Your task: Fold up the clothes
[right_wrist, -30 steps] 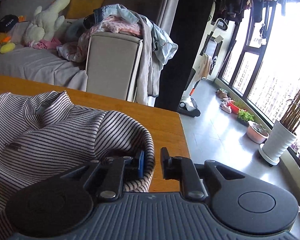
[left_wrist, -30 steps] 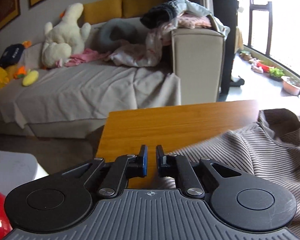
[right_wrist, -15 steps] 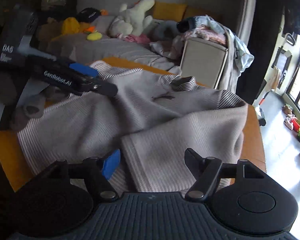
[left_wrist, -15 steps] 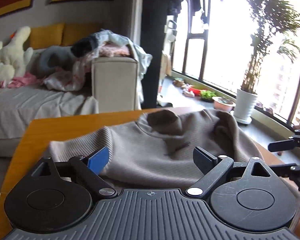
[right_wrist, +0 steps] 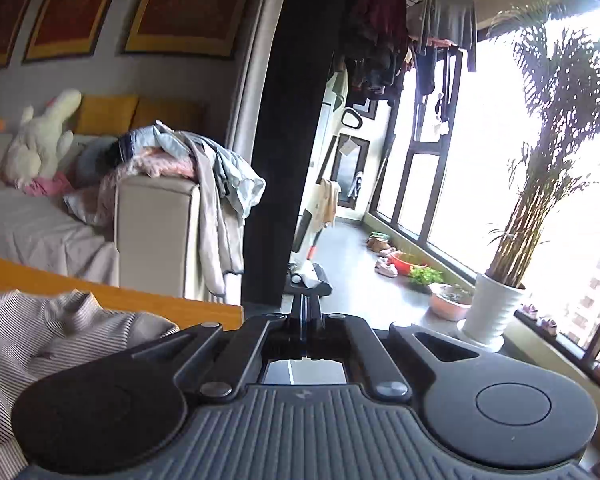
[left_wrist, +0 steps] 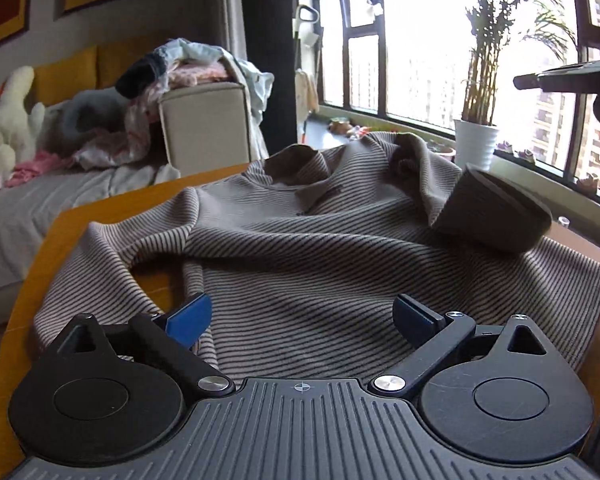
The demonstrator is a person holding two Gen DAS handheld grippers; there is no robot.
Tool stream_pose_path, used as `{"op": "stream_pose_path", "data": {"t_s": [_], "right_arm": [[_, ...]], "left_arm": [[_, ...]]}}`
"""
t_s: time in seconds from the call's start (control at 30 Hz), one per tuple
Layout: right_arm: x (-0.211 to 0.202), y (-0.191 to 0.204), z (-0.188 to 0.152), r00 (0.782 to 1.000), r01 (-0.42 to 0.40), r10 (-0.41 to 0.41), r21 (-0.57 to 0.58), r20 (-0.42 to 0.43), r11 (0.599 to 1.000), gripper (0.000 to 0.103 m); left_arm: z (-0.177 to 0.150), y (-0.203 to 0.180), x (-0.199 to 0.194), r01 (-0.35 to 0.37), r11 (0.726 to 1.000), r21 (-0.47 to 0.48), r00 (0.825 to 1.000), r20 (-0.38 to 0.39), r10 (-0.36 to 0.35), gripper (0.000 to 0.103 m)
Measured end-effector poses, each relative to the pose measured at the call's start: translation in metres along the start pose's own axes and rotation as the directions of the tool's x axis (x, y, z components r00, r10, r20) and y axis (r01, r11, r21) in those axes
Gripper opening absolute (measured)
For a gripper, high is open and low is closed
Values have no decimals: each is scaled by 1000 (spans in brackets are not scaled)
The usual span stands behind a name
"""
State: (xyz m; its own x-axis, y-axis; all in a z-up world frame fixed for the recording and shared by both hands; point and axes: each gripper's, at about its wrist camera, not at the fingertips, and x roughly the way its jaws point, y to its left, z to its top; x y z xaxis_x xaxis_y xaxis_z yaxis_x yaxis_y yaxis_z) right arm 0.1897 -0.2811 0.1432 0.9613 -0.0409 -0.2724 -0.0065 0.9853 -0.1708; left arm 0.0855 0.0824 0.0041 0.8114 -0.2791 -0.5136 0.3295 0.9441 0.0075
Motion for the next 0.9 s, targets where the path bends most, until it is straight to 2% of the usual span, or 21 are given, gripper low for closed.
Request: {"op": "stream_pose_path", "data": {"t_s": [0.07,0.1,0.17,0.2,0.23,0.3,0.37,0.47,0.53,0.57,0.6,0.63,0.67,0.7,0.73,0.8,0.83,0.9], "right_arm": [[-8,12,-6,996,-93,93,-31,-20,995,1],[-13,23,-15,986,-164,160,-66,-56,984,1],[-31,42,-33,952,-293,278,-115,-129,949,6],[-41,51,-43,929,-353,331,-131,-166,926,15],[-52,60,-52,902,-412,381,-145,-203,899,29],[-76,75,-69,844,-516,469,-159,-260,842,43],[-100,94,-87,781,-608,546,-168,-305,776,44],[-124,127,-109,704,-702,627,-196,-333,685,50],[-131,149,-122,674,-735,648,-234,-355,637,55],[-133,158,-127,672,-738,644,-263,-365,621,55],[-136,166,-131,686,-727,630,-307,-364,614,53],[-137,170,-132,706,-708,617,-344,-348,617,44],[-136,174,-131,728,-685,600,-378,-332,622,27],[-128,174,-125,756,-654,572,-396,-317,645,0],[-123,171,-118,786,-617,550,-389,-282,684,0],[-111,157,-99,818,-574,526,-316,-231,755,0],[-107,147,-89,825,-565,527,-276,-205,778,0],[-107,135,-76,813,-582,553,-248,-182,774,0]], "left_arm": [[0,7,-3,9,999,-47,1000,-9,-9,102],[-1,8,-5,14,998,-62,1000,-13,-15,102],[0,9,-8,30,997,-69,999,-31,-33,102],[0,8,-10,37,998,-60,998,-43,-40,102],[1,6,-14,42,998,-42,997,-56,-44,102],[0,1,-26,47,999,21,996,-71,-45,102],[-1,-2,-38,50,997,66,996,-79,-45,103],[-1,-5,-52,57,994,98,995,-89,-49,103],[1,-10,-57,56,993,105,995,-86,-47,103],[1,-13,-60,53,992,113,996,-83,-43,103],[2,-16,-63,50,992,120,996,-80,-40,103],[3,-19,-67,53,990,130,996,-77,-43,103],[4,-21,-72,62,988,143,996,-73,-52,103],[4,-24,-79,73,984,161,996,-68,-63,103],[4,-26,-85,82,980,179,995,-65,-71,103],[1,-29,-94,101,972,212,994,-68,-88,103],[-1,-31,-97,114,967,226,992,-76,-99,103],[-9,-36,-95,126,957,260,989,-107,-101,103]]}}
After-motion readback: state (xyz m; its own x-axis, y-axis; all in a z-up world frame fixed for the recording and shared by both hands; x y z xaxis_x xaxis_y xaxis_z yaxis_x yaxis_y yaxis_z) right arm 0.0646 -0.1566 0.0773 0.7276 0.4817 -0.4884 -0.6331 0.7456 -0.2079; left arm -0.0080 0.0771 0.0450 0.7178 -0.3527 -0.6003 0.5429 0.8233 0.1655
